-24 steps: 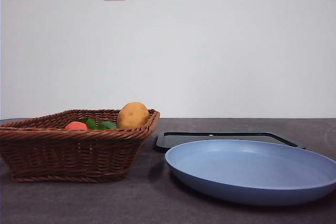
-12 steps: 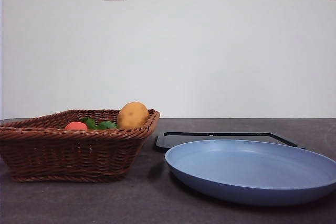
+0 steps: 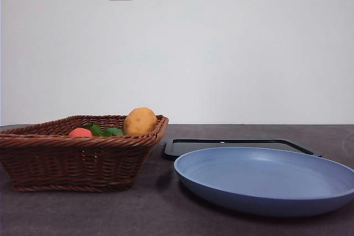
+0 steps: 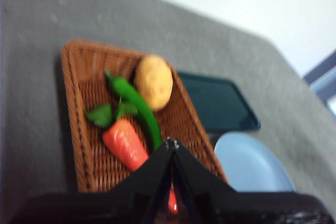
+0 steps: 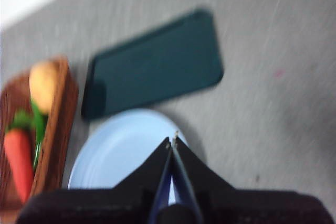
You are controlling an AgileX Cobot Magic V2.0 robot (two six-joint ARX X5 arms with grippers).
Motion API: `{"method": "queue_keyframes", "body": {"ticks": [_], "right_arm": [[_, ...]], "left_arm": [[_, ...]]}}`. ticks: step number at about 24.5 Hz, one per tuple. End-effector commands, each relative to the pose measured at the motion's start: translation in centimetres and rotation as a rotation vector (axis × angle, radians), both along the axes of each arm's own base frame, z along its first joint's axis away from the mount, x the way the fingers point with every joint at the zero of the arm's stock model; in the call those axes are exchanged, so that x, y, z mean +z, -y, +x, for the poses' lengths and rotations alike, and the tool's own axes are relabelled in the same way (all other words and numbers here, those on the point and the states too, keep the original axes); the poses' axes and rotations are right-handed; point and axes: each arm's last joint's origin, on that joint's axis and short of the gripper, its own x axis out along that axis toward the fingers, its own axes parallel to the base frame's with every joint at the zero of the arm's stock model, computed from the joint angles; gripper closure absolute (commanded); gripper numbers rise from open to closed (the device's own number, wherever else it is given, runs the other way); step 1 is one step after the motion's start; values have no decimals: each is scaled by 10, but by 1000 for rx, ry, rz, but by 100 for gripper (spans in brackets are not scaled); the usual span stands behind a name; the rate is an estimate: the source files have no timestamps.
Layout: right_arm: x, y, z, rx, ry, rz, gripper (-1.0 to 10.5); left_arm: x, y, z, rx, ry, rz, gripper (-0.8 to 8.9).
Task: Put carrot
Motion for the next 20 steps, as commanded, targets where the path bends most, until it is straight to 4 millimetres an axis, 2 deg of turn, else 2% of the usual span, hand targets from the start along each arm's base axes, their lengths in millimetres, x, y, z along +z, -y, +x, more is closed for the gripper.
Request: {"method": "queue_keyframes", "body": {"ticks": [1, 4, 7, 8, 11, 12, 20], "right_arm": [[-1, -2, 14, 118, -94, -23, 943], [-13, -5, 28, 217, -209, 25, 943], [-31, -6, 43, 242, -330, 60, 895], [-37, -6, 48, 240, -370, 63, 860], [-56, -6, 64, 236, -470, 75, 728], [-61, -6, 69, 236, -482, 77, 714], [-97, -26, 103, 266, -518, 91, 728]], "left_arm": [[2, 2, 13, -55, -67, 68, 806], [1, 5, 25, -109, -153, 71, 805], [0, 10, 35, -187, -182, 29, 794], [-1, 12, 37, -213, -182, 14, 761], [0, 15, 40, -220, -159, 14, 579], [1, 16, 41, -223, -150, 15, 559], [3, 18, 42, -236, -117, 17, 555]]}}
